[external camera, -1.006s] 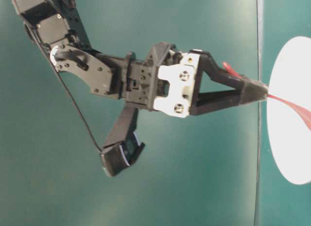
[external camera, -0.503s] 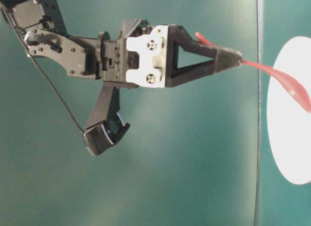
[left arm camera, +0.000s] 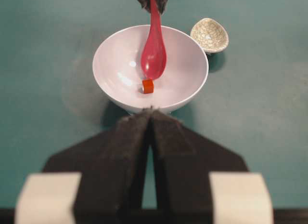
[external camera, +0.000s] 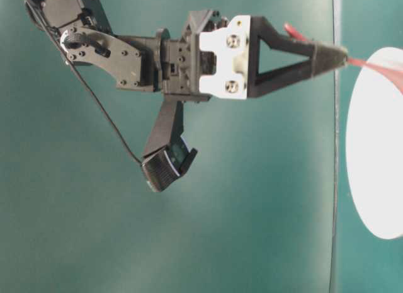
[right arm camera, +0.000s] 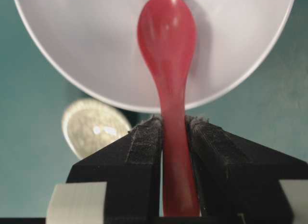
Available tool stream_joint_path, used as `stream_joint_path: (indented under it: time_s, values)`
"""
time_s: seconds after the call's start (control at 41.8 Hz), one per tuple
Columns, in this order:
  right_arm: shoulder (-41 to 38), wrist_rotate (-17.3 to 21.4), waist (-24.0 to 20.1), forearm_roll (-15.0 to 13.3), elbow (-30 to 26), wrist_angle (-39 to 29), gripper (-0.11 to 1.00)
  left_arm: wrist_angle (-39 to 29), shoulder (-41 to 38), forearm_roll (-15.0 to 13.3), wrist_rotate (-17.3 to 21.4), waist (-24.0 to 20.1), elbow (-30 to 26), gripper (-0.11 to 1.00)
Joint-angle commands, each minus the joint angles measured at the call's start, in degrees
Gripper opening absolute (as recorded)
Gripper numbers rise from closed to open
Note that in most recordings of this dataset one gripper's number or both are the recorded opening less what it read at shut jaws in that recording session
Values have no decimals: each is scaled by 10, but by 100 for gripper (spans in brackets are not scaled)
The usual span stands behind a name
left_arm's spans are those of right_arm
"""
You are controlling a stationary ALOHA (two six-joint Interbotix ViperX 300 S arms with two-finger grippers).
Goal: Grip the spoon and scoop the red block from the bowl with right arm.
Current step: 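Push the spoon under the red cube to scoop it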
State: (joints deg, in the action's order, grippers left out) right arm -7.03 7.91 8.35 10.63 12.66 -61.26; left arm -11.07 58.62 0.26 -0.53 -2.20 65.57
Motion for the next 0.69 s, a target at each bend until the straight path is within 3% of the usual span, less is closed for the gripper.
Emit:
stream_joint_path:
  time_s: [0.0, 0.671]
  values:
    - [6, -2, -1, 3, -6, 16, 24, 6, -3, 1, 1, -2, -18, 0]
    - [-23, 6, -3, 3, -42, 96, 24, 6, -3, 0, 1, -2, -18, 0]
